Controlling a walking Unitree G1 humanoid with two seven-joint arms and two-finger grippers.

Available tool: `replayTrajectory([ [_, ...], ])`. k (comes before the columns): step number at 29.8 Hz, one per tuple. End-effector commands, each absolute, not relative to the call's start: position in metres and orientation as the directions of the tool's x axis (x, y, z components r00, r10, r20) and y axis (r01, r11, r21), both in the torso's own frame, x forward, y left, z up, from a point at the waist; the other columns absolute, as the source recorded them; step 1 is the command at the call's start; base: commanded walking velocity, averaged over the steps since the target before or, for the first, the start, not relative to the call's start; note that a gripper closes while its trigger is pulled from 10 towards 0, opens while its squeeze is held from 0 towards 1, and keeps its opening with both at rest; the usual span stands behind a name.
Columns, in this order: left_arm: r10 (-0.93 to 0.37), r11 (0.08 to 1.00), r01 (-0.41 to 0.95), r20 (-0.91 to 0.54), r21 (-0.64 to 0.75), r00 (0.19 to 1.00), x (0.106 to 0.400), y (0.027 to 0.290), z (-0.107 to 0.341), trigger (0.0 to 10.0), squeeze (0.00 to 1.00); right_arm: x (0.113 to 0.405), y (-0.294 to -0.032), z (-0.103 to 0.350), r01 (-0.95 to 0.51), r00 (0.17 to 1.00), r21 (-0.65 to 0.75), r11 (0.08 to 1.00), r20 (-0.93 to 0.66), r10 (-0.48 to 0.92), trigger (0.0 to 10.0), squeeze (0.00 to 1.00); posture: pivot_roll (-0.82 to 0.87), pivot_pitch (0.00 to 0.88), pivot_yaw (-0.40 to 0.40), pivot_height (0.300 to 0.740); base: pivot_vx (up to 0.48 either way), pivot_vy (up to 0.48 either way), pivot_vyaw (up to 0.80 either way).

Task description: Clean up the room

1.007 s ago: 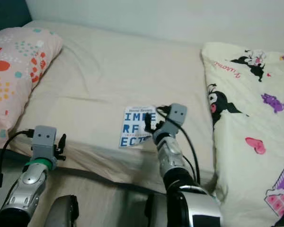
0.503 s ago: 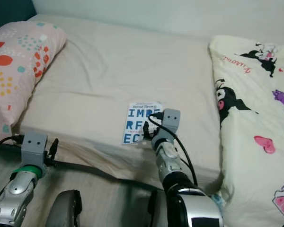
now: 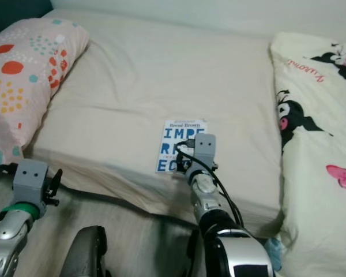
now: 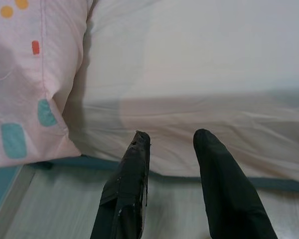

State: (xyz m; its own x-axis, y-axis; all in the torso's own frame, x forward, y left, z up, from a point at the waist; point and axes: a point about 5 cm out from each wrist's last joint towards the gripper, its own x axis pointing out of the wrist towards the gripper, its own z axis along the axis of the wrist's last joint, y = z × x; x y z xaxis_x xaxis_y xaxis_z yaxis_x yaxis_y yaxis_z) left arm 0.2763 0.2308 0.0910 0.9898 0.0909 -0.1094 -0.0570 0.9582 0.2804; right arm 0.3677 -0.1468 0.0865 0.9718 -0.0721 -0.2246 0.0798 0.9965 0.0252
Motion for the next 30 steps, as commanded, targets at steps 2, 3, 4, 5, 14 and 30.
replayTrajectory([
  [2, 0.085, 0.958, -0.039, -0.149, 0.286, 0.985, 0.269, 0.233, 0.087, 10.0, 0.00, 0.364, -0.151, 0.079, 0.096, 0.959, -0.021, 0.995, -0.267, -0.098, 10.0, 0.00, 0.29, 0.229, 0.074, 0.566, 0.000, 0.000, 0.00],
  [3, 0.083, 0.957, -0.035, -0.154, 0.288, 0.985, 0.267, 0.234, 0.087, 10.0, 0.00, 0.364, -0.153, 0.079, 0.107, 0.957, -0.030, 0.994, -0.268, -0.111, 10.0, 0.00, 0.29, 0.230, 0.075, 0.566, 0.000, 0.000, 0.00],
  [4, 0.081, 0.956, -0.032, -0.158, 0.291, 0.984, 0.266, 0.235, 0.086, 10.0, 0.00, 0.364, -0.155, 0.079, 0.115, 0.955, -0.036, 0.993, -0.269, -0.120, 10.0, 0.00, 0.29, 0.230, 0.075, 0.566, 0.000, 0.000, 0.00],
  [5, 0.081, 0.956, -0.032, -0.158, 0.291, 0.984, 0.266, 0.235, 0.086, 10.0, 0.00, 0.364, -0.155, 0.079, 0.115, 0.955, -0.036, 0.993, -0.269, -0.120, 10.0, 0.00, 0.29, 0.230, 0.075, 0.566, 0.000, 0.000, 0.00],
  [14, 0.104, 0.955, -0.050, -0.172, 0.293, 0.980, 0.263, 0.243, 0.088, 10.0, 0.00, 0.361, -0.171, 0.073, 0.175, 0.932, -0.066, 0.982, -0.312, -0.187, 10.0, 0.00, 0.28, 0.225, 0.066, 0.566, 0.000, 0.000, 0.00],
  [30, 0.081, 0.962, -0.026, -0.195, 0.271, 0.977, 0.264, 0.239, 0.087, 10.0, 0.00, 0.342, -0.169, 0.039, 0.299, 0.813, 0.336, 0.893, -0.580, -0.054, 10.0, 0.00, 0.27, 0.200, 0.067, 0.566, 0.000, 0.000, 0.00],
])
